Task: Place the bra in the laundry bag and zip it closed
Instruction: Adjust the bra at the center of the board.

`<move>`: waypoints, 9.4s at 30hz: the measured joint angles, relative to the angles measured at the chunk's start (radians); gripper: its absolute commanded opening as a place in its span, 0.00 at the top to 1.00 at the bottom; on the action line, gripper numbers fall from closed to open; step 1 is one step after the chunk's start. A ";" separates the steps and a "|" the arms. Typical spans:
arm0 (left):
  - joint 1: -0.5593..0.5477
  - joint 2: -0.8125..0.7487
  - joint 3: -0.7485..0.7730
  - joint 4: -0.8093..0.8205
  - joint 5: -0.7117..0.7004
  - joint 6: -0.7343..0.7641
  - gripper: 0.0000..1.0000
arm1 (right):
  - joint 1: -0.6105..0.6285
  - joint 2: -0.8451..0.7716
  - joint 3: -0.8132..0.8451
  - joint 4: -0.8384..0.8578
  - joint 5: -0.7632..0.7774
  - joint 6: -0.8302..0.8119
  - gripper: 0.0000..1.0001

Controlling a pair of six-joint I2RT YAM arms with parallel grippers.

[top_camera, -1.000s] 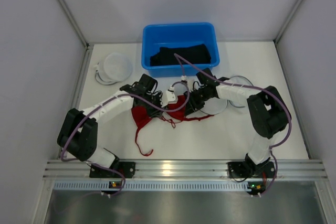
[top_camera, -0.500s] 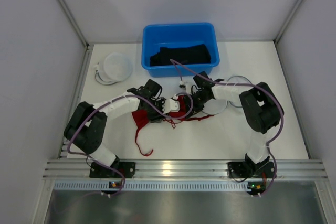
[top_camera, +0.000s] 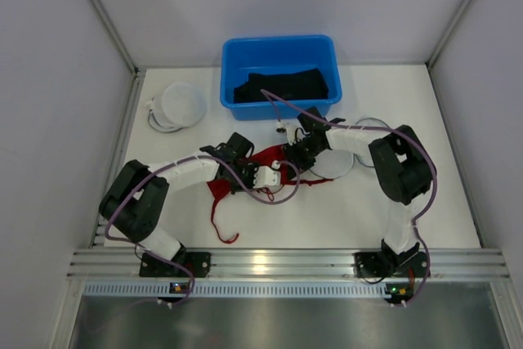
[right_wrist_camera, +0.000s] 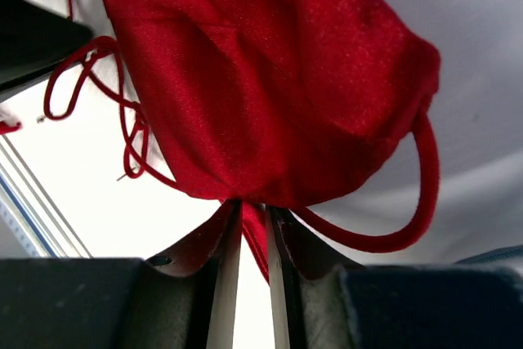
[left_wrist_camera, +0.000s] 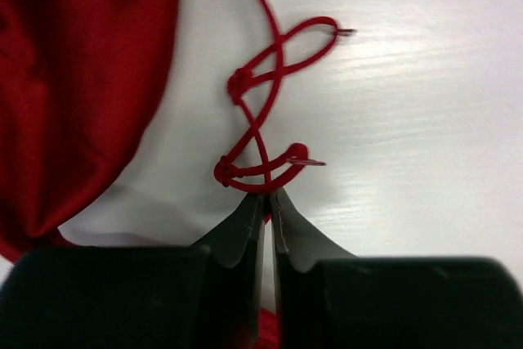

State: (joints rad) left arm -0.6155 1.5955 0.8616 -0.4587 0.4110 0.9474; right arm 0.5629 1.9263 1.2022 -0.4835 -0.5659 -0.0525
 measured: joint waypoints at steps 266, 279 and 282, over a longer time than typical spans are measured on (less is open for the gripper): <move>0.983 -0.068 0.166 -0.401 0.431 -0.570 0.53 | 0.373 0.324 0.729 -0.098 0.074 -0.413 0.52; 1.077 -0.024 0.166 -0.349 0.460 -0.690 0.53 | 0.451 0.246 0.669 -0.079 0.135 -0.291 0.50; 1.096 -0.015 0.167 -0.347 0.459 -0.699 0.53 | 0.513 0.232 0.644 -0.059 0.143 -0.229 0.46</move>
State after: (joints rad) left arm 0.4801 1.5803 1.0290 -0.8059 0.8700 0.2481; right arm 1.0760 2.1586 1.8458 -0.5426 -0.4232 -0.2810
